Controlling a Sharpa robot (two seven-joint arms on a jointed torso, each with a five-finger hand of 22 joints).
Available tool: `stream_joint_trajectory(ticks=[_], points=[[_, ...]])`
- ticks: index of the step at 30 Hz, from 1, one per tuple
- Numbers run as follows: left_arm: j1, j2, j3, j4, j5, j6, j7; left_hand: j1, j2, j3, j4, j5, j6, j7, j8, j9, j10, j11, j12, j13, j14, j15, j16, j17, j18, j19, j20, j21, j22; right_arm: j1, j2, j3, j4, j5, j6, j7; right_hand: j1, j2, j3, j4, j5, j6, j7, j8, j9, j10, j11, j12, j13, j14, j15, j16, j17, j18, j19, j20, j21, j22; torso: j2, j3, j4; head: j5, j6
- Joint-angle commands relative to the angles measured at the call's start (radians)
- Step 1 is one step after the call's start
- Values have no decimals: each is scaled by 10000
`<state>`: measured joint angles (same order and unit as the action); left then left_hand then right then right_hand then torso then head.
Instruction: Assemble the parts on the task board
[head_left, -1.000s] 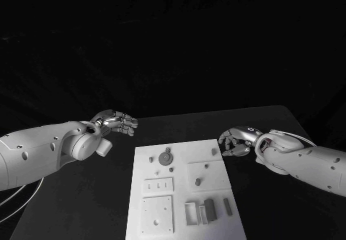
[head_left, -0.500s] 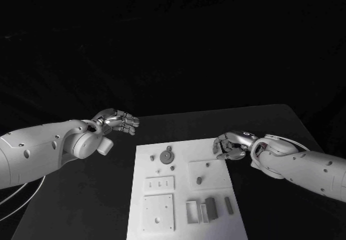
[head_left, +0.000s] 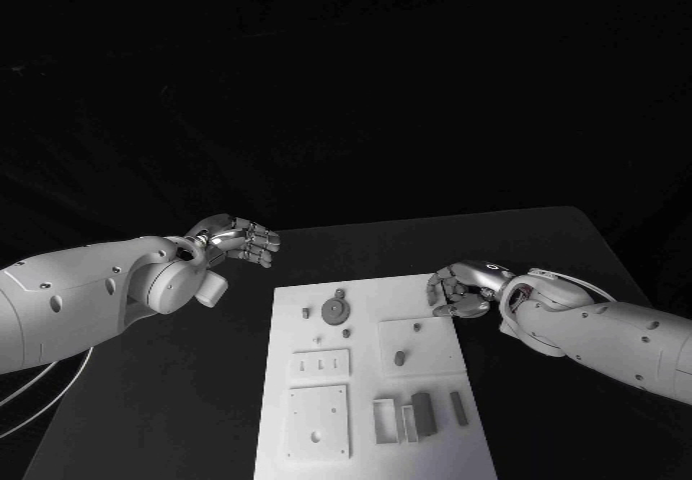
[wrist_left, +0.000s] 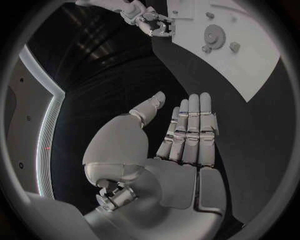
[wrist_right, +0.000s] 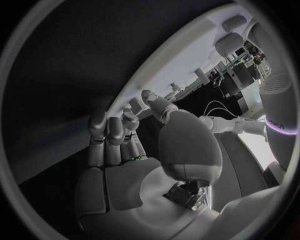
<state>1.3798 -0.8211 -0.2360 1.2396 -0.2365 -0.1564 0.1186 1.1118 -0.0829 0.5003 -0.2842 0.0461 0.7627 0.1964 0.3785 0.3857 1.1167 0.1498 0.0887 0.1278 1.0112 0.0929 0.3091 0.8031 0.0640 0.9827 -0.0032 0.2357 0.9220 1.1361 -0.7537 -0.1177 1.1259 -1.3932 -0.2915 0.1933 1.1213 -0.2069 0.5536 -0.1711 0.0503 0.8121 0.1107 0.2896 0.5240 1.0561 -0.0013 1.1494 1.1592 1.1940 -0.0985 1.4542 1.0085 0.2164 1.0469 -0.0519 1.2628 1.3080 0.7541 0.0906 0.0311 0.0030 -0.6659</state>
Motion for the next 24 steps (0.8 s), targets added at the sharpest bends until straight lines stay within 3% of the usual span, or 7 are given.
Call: stream_joint_trajectory(ticks=[1, 13, 24], points=[[5, 11, 7, 11, 3, 157, 73, -63, -43, -4, 23, 34, -18, 83, -32, -2, 30, 19, -53, 9, 57, 5, -36, 15, 141, -29, -30, -46, 17, -34, 32, -10, -54, 16, -19, 84, -5, 134, 57, -41, -12, 119, 20, 78, 16, 33, 36, 55, 10, 141, -28, 49, 37, 454, -10, -109, 57, 213, 2, -3, -12, 6, -17], [5, 9, 7, 12, 3, 165, 36, -69, -36, -5, 30, 34, -24, 87, -37, -2, 30, 20, -59, 11, 59, 6, -43, 21, 142, -27, -29, -49, 19, -39, 96, -8, -81, 16, -227, 78, -99, 654, 4, -234, -13, 611, 78, 300, 127, 19, 90, 159, -52, 203, 21, 86, 113, 454, -61, -153, 174, 192, -1, -1, -11, 18, -31], [5, 12, 8, 11, 3, 198, 5, -71, -38, -6, 30, 34, -29, 89, -41, -2, 30, 20, -63, 12, 60, 6, -48, 27, 143, -28, -29, -53, 21, -41, 168, -8, -70, 16, -205, 64, -146, 782, -3, -340, -13, 823, 122, 358, 153, 22, 132, 198, -96, 219, 63, 91, 124, 454, -80, -162, 207, 183, 6, 0, -18, 32, -63]])
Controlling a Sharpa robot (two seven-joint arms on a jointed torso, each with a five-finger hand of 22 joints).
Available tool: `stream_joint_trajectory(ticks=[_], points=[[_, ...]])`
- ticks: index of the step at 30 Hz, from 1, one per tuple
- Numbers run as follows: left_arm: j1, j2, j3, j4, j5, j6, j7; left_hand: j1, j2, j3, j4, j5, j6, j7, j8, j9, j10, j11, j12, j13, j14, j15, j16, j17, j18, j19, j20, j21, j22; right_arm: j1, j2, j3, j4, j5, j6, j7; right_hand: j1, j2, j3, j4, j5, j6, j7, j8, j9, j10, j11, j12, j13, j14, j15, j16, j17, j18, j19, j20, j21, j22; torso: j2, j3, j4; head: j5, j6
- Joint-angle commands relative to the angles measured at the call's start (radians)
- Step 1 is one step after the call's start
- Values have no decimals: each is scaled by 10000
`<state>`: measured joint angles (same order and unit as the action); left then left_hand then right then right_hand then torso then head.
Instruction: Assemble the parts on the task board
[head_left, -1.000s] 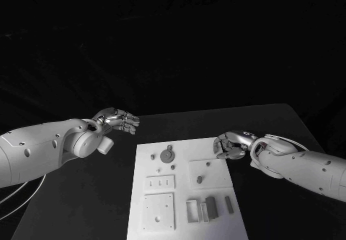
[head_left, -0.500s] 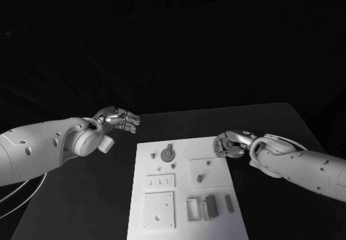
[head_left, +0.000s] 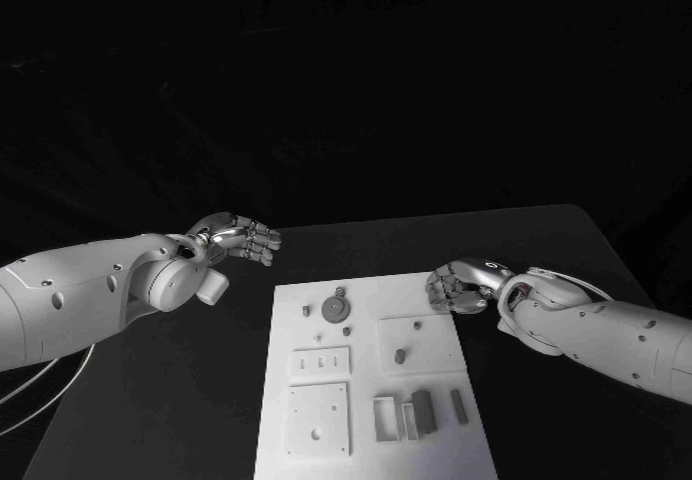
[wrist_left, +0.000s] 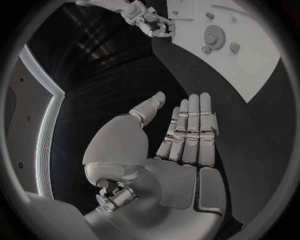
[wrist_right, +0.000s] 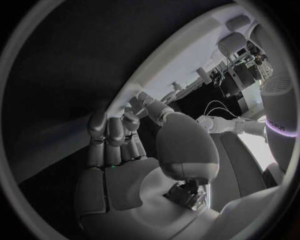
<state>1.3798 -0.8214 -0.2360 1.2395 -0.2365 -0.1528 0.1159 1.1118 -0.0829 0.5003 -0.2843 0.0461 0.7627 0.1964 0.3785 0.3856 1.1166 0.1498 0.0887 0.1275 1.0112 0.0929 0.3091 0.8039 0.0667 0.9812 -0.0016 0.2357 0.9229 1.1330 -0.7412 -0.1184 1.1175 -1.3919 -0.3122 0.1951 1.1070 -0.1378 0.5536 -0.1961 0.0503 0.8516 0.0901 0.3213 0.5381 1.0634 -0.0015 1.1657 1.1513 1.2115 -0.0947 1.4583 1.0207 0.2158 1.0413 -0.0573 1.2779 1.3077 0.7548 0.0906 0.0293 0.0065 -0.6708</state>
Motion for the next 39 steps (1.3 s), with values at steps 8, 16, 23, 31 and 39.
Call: stream_joint_trajectory(ticks=[8, 16, 23, 31, 39], points=[[6, 0, 8, 17, 3, 166, 24, -70, -37, -6, 29, 35, -31, 90, -43, -1, 31, 20, -66, 15, 61, 6, -53, 23, 117, -13, -44, -55, 14, -9, 46, -1, 14, 3, -75, 35, -27, 179, 5, -140, -13, 538, 340, 61, 18, -43, 145, 59, -42, 75, 36, 58, 34, 460, -27, -112, 75, 180, -4, 0, -2, 7, -42], [6, -1, 8, 18, -3, 186, 24, -70, -27, -3, 33, 35, -22, 88, -39, 3, 37, 19, -68, 18, 62, 6, -59, 28, 117, -12, -44, -58, 17, -9, 46, -1, -2, 3, -160, -11, -29, 276, 29, -212, -13, 688, 357, 93, 31, -32, 162, 86, -74, 86, 54, 61, 31, 460, -31, -118, 96, 176, -9, 4, -9, 19, -41], [6, -1, 8, 12, -82, 192, -47, -116, 26, -8, 70, 34, 84, 48, 15, 34, 122, -13, -45, 46, 75, 7, -88, 59, 116, -8, -40, -74, 30, -9, 41, -1, -4, 3, -192, -12, -17, 401, 67, -264, -13, 780, 344, 105, 38, -33, 152, 97, -102, 82, 51, 55, 19, 460, -40, -118, 104, 171, -6, 3, -8, 21, -40], [6, -7, 8, 21, -491, 204, -252, -320, 92, -68, 191, 30, 466, -113, 193, 135, 536, -200, 119, 194, 234, -50, -87, 183, 144, 110, -86, -42, 109, -9, 44, 1, 20, 3, -299, -1, -15, 517, 94, -323, -13, 876, 322, 123, 50, -40, 133, 103, -131, 56, 37, 39, -16, 460, -55, -115, 109, 168, -4, 3, -7, 23, -50], [7, 46, 10, 18, -1548, 346, -965, -1158, -31, -402, 777, 24, 999, -347, 393, 268, 1199, -527, 418, 494, 838, -337, 219, 551, 229, 637, -329, 310, 415, -7, 61, 40, 195, -61, -383, -103, -4, 561, 107, -372, -13, 909, 311, 122, 53, -44, 123, 105, -147, 57, 27, 36, -15, 460, -62, -115, 112, 166, -4, 3, -13, 41, -37]])
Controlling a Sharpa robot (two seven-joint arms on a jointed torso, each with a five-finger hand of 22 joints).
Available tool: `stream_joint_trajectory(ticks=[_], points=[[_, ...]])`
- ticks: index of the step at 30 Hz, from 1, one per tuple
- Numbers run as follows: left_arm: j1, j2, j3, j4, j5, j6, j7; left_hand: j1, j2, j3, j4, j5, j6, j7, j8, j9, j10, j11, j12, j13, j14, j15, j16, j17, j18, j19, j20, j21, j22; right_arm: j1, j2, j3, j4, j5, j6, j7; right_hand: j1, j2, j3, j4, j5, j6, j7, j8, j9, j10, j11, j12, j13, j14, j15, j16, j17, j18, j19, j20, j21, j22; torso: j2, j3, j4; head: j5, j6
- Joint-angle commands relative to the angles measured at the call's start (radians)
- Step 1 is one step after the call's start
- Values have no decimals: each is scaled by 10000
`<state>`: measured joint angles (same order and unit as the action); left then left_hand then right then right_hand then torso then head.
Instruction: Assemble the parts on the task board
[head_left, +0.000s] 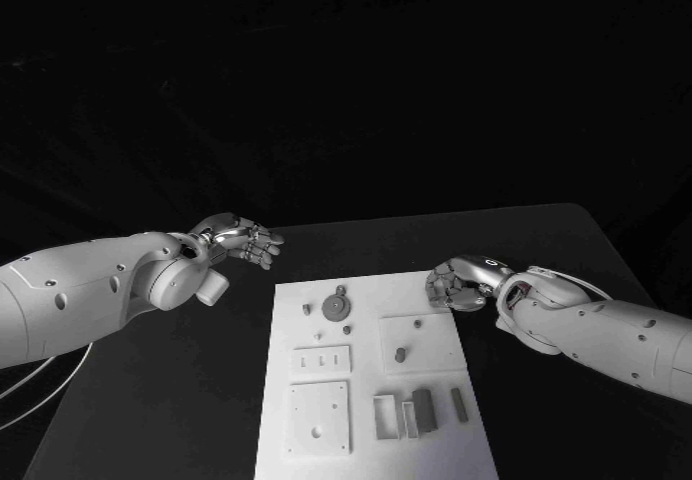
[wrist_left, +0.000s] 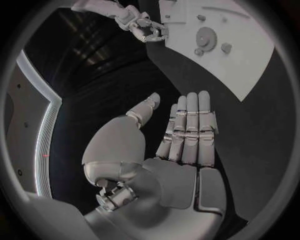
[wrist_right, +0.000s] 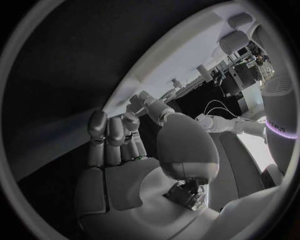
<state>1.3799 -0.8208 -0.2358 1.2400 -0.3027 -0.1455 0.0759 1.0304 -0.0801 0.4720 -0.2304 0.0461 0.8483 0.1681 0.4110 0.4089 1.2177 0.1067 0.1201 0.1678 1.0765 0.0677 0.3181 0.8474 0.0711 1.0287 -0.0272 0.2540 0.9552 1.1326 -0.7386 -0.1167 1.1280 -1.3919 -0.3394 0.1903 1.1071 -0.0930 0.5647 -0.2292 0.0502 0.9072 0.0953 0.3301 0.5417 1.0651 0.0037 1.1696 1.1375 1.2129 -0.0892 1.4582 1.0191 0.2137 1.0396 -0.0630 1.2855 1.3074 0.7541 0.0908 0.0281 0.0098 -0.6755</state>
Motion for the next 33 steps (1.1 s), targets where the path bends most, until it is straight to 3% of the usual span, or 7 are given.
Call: stream_joint_trajectory(ticks=[1, 7, 10, 12, 15, 22, 33], points=[[6, 55, 8, 18, -1049, 274, -680, -524, -55, -168, 371, 32, 196, -84, 80, 49, 260, -127, 138, 138, 239, -119, 166, 177, 180, 215, -98, 171, 136, -2, 34, 49, 126, -98, -112, -74, -3, 108, -6, -51, -12, 353, 258, 31, 17, -60, 69, 67, -12, 43, -29, 38, 1, 481, -46, -58, 37, 169, 1, 0, -2, 12, 19], [11, 144, 15, 81, -1491, 339, -1476, -1361, -231, -439, 969, 28, 626, -300, 229, 208, 811, -432, 459, 546, 691, -417, 599, 756, 225, 620, -360, 561, 509, 207, 52, 197, 355, -240, -28, -248, 7, 92, -8, -107, -12, 366, 253, 24, 17, -60, 64, 72, -24, 55, -36, 41, 13, 481, -46, -59, 44, 169, -11, -17, -7, 6, 90], [16, 189, 43, 200, -1731, 140, -1868, -1613, -77, -989, 815, 56, 612, -297, 117, 262, 959, -579, 670, 1012, 926, -702, 1325, 1410, 255, 964, -631, 1106, 1068, 378, 144, 198, 484, -320, 76, -382, 7, 91, -8, -115, -12, 368, 252, 23, 17, -59, 63, 73, -26, 50, -37, 39, 5, 481, -46, -59, 45, 168, -22, -22, -5, 16, 123], [23, 223, 64, 304, -1786, 4, -2138, -1633, -130, -1230, 703, 30, 564, -300, -36, 278, 1104, -706, 998, 1580, 992, -986, 2306, 2124, 265, 1178, -892, 1709, 1729, 458, 178, 200, 655, -377, 226, -543, 13, 93, -5, -135, -12, 378, 250, 23, 18, -59, 61, 74, -31, 48, -39, 38, 1, 481, -46, -59, 46, 167, -33, -28, -2, 71, 165], [59, 292, 68, 464, -1807, -96, -2542, -1655, -169, -1283, 730, 20, 601, -343, -164, 328, 966, -788, 1621, 2310, 927, -1168, 3156, 2574, 231, 1252, -1094, 2173, 2302, 648, 288, 201, 893, -540, 407, -837, 6, 88, -10, -146, -13, 384, 249, 21, 18, -59, 60, 75, -35, 25, -40, 29, -35, 481, -47, -58, 46, 166, -30, -33, 18, 122, 186], [132, 622, 61, 823, -1851, -107, -3138, -1628, -260, -1243, 705, 31, 643, -380, -369, 425, 492, -854, 2623, 3472, 770, -1323, 4034, 2692, 173, 1275, -1296, 2532, 2861, 939, 697, 202, 1385, -733, 867, -1477, -21, 71, -21, -159, -13, 389, 249, 14, 17, -63, 60, 74, -45, 4, -42, 17, -63, 481, -48, -55, 43, 161, -71, -59, 2, 183, 246], [133, 1149, 31, 1101, -1608, -190, -3196, -1491, -145, -1154, 514, 29, 778, -379, -467, 472, 20, -827, 2947, 3955, 494, -1299, 4320, 2502, 113, 1113, -1306, 2499, 3039, 976, 1566, 205, 1612, -746, 986, -1749, -102, 55, -45, -158, -13, 403, 248, 0, 16, -71, 58, 71, -66, -24, -44, -5, -104, 481, -47, -48, 30, 146, -168, -127, 28, 220, 277]])
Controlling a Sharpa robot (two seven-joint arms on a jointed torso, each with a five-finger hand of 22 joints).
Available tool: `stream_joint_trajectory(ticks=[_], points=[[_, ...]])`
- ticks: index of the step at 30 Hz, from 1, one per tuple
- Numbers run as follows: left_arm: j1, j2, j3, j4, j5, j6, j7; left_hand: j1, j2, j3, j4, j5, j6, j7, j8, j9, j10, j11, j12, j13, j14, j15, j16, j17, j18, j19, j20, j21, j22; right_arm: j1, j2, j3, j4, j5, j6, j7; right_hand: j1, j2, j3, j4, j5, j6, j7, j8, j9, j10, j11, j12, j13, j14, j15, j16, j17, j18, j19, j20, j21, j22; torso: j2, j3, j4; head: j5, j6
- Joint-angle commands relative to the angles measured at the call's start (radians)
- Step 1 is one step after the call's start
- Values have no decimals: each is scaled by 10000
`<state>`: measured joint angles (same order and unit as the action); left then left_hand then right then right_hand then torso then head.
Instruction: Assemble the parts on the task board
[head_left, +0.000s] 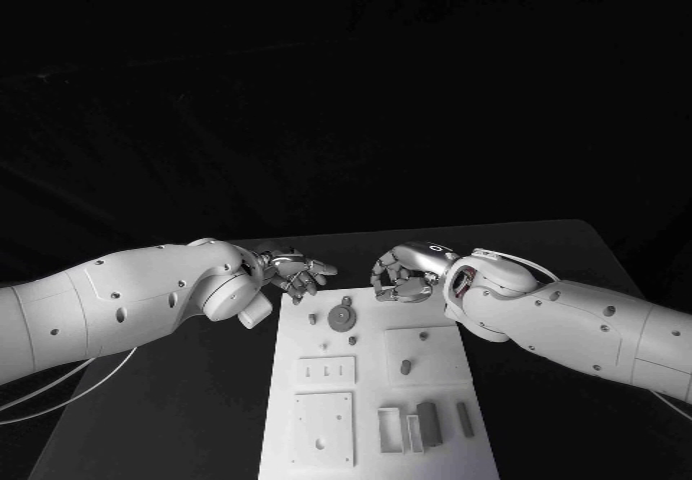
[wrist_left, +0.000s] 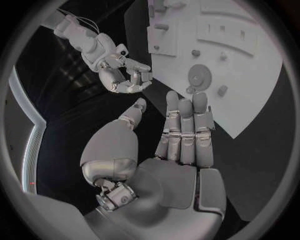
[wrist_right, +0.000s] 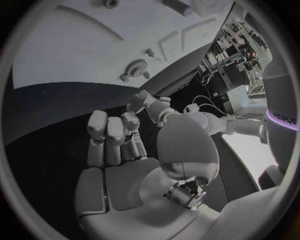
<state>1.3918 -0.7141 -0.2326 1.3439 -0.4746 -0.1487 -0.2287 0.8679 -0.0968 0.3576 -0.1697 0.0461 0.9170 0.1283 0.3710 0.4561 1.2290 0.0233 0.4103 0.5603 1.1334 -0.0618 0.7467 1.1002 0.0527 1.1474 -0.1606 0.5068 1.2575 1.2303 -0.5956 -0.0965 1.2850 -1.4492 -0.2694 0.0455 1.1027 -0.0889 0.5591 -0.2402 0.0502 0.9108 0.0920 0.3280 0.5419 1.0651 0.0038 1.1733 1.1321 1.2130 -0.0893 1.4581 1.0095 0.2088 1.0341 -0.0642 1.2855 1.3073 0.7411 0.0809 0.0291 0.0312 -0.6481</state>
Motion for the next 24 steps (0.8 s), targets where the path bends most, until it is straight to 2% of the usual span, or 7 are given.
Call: stream_joint_trajectory(ticks=[1, 3, 8, 15, 24], points=[[14, 118, -2, 78, 122, -204, -148, 172, 33, -6, -148, 29, 103, 27, -77, -4, -154, 18, 38, 44, -98, 4, 49, -44, 292, -88, 33, -37, 25, 0, 202, 3, 55, -200, 285, -338, -60, 14, 11, -49, -13, 368, 281, 21, 14, -72, 57, 34, -13, -20, -43, -3, -1, 530, 9, -36, 30, 147, -42, -29, 21, 6, 7], [14, 161, -2, 113, 196, -240, -166, 187, 27, -17, -230, 28, 110, 56, -107, -18, -345, 68, -30, 43, -153, 24, 71, -88, 280, -120, 48, -61, 36, 0, 308, 3, 80, -230, 283, -386, -61, 15, 12, -50, -12, 368, 281, 20, 14, -72, 57, 34, -14, -17, -44, -3, 2, 530, 10, -36, 29, 146, -53, -39, 32, -4, 9], [13, 242, -2, 164, 200, -195, -303, 91, -4, -54, -239, 28, 111, 79, -145, -36, -443, 99, -51, 58, -188, 40, 114, -133, 273, -132, 61, -79, 50, -2, 494, 5, 89, -231, 312, -407, -69, 4, 6, -63, -13, 366, 280, 14, 13, -72, 56, 35, -18, -7, -46, -1, 12, 530, 14, -37, 28, 143, -34, -36, 27, 8, 31], [13, 305, -5, 328, 200, 71, -612, -264, -220, -133, -85, 29, 88, 102, -225, -75, -537, 125, -78, 71, -253, 52, 189, -218, 286, -154, 67, -126, 64, -4, 667, 8, 137, -231, 306, -432, -100, -28, -14, -96, -13, 370, 278, 3, 13, -72, 53, 40, -30, 2, -51, -1, 14, 530, 27, -39, 26, 135, -25, -18, 20, 35, -13], [10, 363, -6, 532, 166, 204, -877, -435, -432, -139, -4, 29, 118, 98, -256, -88, -560, 124, -77, 86, -304, 51, 267, -286, 306, -163, 67, -158, 83, -5, 806, 11, 153, -230, 337, -509, -110, -37, -19, -115, -12, 377, 275, 1, 14, -72, 51, 43, -36, 11, -54, 0, 22, 530, 34, -41, 25, 131, -36, -23, 22, 35, -27]])
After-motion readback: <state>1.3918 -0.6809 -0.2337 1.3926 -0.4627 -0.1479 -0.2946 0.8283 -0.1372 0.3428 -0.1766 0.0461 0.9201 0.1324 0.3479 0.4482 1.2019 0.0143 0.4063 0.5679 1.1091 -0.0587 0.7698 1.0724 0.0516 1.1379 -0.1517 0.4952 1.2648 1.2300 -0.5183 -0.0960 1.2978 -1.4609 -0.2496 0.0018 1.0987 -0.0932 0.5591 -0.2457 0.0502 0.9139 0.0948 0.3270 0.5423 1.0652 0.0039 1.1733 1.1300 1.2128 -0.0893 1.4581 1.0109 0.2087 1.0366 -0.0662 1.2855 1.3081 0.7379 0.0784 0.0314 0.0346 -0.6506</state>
